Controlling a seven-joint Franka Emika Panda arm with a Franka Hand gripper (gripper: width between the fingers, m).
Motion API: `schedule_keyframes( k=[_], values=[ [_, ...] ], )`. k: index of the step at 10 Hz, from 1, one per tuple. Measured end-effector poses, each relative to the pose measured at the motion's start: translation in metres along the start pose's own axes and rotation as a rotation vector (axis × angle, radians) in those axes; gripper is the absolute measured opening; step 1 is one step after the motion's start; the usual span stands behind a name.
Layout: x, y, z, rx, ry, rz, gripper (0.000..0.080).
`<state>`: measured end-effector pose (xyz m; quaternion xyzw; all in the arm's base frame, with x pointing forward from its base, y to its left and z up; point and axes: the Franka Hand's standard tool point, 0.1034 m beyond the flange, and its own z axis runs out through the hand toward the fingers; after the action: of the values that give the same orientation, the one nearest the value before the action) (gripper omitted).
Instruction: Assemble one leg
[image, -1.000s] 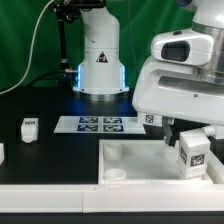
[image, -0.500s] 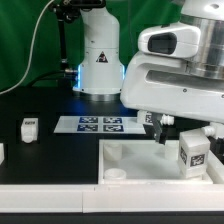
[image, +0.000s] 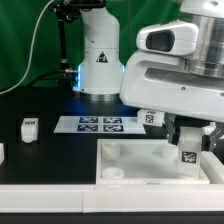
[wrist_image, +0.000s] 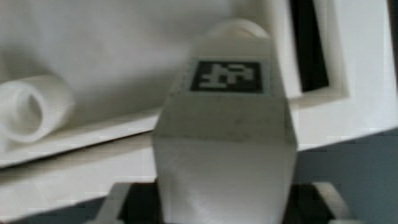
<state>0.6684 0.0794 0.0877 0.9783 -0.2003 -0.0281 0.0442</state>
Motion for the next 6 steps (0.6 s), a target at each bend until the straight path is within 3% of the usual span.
schedule_keyframes(
  k=[4,6],
  values=[
    [-0.001,-0.001,0.000,-0.001,0.008,0.275,0.0293],
    [-0.012,-0.004,0.000,-0.024,0.038,0.500,0.0293]
  ],
)
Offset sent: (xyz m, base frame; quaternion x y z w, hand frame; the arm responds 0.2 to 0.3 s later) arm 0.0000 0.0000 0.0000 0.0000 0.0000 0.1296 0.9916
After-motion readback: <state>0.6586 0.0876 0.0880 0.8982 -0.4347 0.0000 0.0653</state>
